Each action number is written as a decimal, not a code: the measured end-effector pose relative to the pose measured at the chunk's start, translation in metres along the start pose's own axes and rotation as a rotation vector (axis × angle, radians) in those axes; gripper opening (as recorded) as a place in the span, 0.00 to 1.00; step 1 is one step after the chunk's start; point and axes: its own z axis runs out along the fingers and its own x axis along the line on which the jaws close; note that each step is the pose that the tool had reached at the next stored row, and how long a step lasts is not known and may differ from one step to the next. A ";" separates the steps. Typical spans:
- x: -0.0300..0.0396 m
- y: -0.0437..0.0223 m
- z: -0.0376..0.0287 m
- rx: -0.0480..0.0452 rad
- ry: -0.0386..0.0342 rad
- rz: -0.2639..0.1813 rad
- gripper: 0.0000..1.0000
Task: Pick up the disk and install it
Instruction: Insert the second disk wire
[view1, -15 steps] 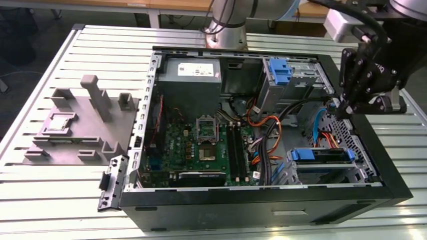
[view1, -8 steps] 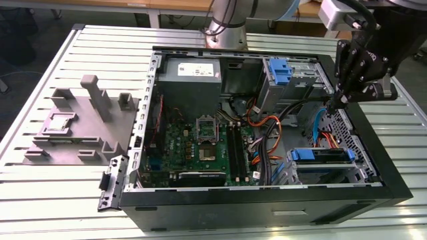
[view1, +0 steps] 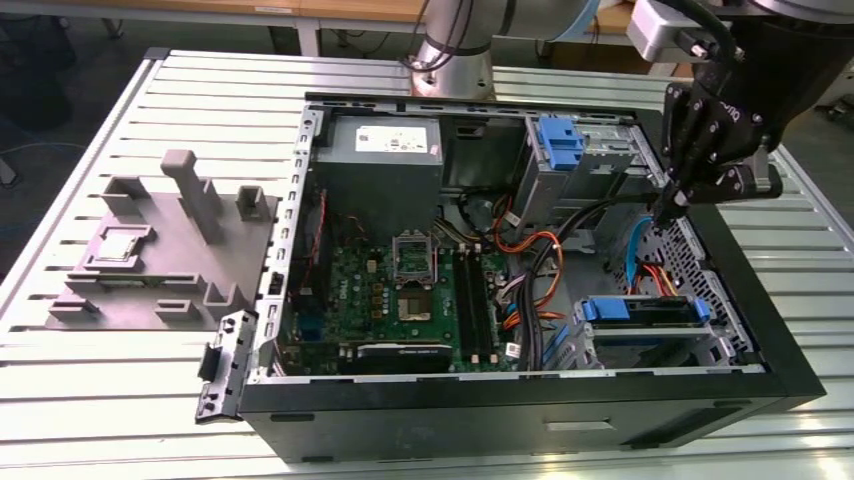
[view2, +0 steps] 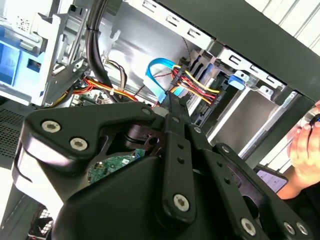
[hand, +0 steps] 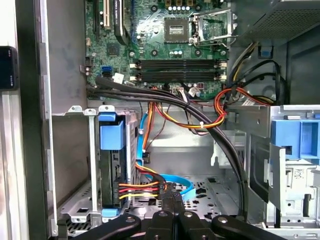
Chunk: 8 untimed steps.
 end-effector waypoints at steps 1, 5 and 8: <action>-0.0003 0.0000 0.0001 0.0001 0.0023 0.000 0.10; -0.0020 0.0000 -0.0001 0.0004 0.0120 -0.001 0.17; -0.0036 0.0000 -0.0017 -0.0003 0.0121 -0.001 0.24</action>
